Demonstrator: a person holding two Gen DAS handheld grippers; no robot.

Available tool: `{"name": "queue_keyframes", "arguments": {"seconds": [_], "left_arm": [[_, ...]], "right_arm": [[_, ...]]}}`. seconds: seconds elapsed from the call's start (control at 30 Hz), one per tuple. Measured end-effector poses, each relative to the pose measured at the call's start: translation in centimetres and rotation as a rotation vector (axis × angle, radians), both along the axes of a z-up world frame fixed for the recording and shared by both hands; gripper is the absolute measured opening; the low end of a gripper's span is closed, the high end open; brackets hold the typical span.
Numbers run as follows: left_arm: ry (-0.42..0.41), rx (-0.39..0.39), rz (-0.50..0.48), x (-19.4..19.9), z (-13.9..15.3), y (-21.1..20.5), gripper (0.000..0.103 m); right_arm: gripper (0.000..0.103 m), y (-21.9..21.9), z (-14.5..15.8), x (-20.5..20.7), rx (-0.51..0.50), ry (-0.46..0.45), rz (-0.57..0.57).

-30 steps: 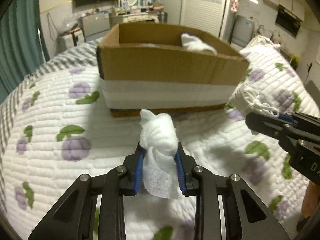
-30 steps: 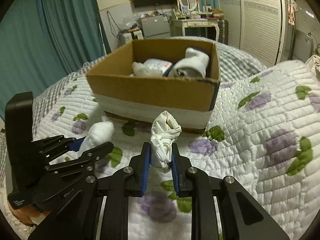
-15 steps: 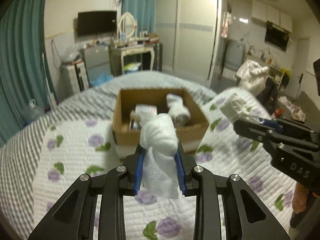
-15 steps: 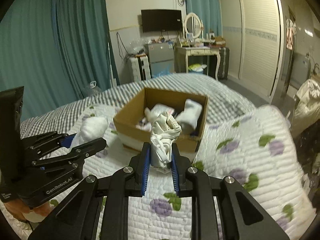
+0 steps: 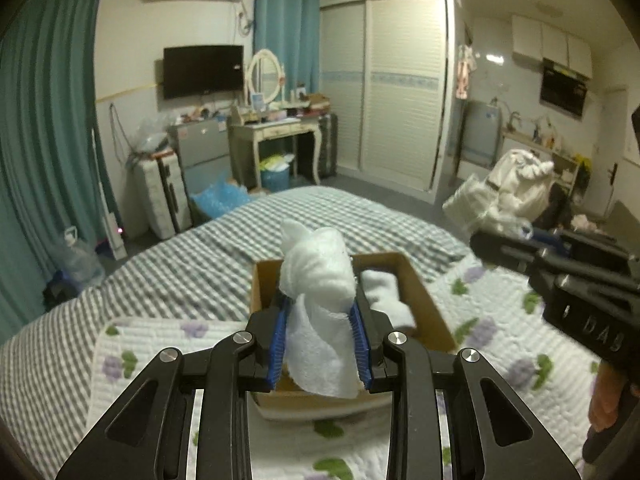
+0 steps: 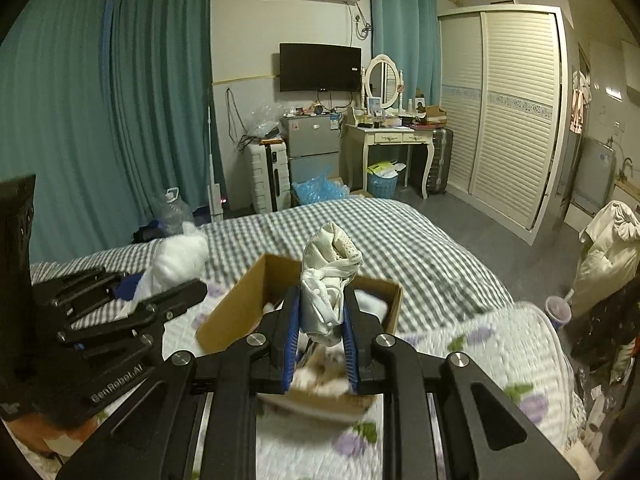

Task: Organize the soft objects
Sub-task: 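Carry both held cloths into the box and open both tools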

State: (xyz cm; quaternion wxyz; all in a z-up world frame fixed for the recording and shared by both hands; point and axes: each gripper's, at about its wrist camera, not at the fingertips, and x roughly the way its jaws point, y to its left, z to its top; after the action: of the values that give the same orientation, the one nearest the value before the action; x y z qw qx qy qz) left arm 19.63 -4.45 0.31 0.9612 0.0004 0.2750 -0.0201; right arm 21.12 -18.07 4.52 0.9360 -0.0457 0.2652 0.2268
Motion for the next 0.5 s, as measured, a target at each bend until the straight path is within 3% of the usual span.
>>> {"name": "queue_keyframes", "arguments": {"seconds": [0.17,0.5], "left_arm": [[0.038,0.034,-0.001,2.9,-3.1,-0.1,0.028],[0.093,0.112,-0.018,6.3,-8.3,-2.2,0.028]], "right_arm": [[0.019,0.9,-2.3,4.2,0.025,0.022,-0.014],[0.020,0.4,-9.7,10.9,0.015,0.141,-0.012]]}}
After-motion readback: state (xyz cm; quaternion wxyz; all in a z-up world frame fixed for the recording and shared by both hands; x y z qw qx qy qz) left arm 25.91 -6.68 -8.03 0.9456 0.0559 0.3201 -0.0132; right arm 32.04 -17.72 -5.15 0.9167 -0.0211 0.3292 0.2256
